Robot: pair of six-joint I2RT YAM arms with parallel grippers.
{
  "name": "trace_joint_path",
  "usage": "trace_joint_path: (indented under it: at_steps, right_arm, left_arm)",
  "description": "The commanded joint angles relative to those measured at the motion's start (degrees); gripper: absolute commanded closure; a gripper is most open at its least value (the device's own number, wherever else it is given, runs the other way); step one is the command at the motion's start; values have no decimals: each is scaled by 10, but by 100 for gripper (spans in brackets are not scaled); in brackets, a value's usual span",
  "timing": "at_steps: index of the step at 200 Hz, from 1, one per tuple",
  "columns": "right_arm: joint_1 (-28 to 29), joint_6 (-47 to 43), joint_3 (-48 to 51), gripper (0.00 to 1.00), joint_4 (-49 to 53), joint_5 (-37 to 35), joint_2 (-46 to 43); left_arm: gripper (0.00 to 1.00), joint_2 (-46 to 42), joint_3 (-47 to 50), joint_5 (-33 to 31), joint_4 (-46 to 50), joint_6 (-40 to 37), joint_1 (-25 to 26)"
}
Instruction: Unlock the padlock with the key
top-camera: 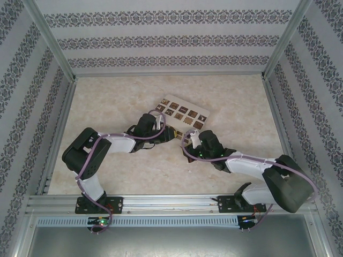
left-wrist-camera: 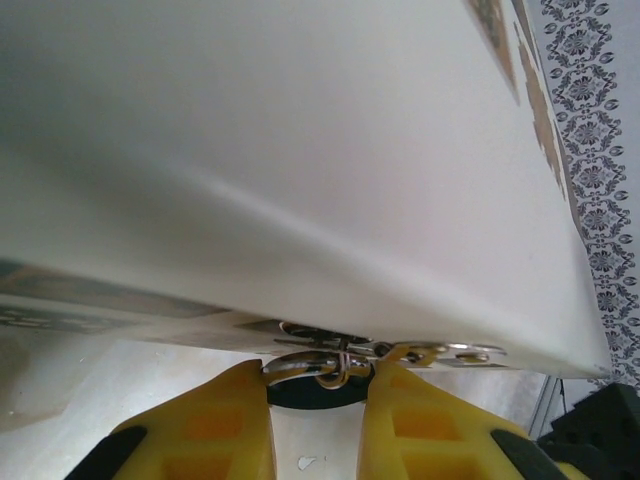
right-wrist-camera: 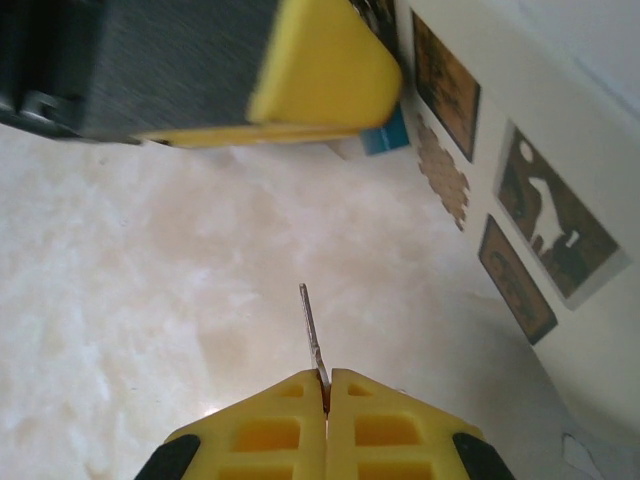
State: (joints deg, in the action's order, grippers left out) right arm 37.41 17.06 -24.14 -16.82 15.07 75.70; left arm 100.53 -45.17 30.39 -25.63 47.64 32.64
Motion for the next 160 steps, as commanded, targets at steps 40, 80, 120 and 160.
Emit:
trace_joint_path:
  at_steps: [40,80,120,160]
  right_arm:
    - [16,-8,-16,100,-58,-55,58]
    - [21,-9,-18,100,-80,-76,71]
    - [24,-10,-27,100,-91,-75,83]
    - [25,-10,-41,100,-95,-73,97]
  left_arm:
    - [81,-23,-23,27,20,16,9]
    - [81,-23,-22,26,25,17,9]
    - [81,-24,-23,24,29,18,9]
    - [81,-23,-22,22,27,19,10]
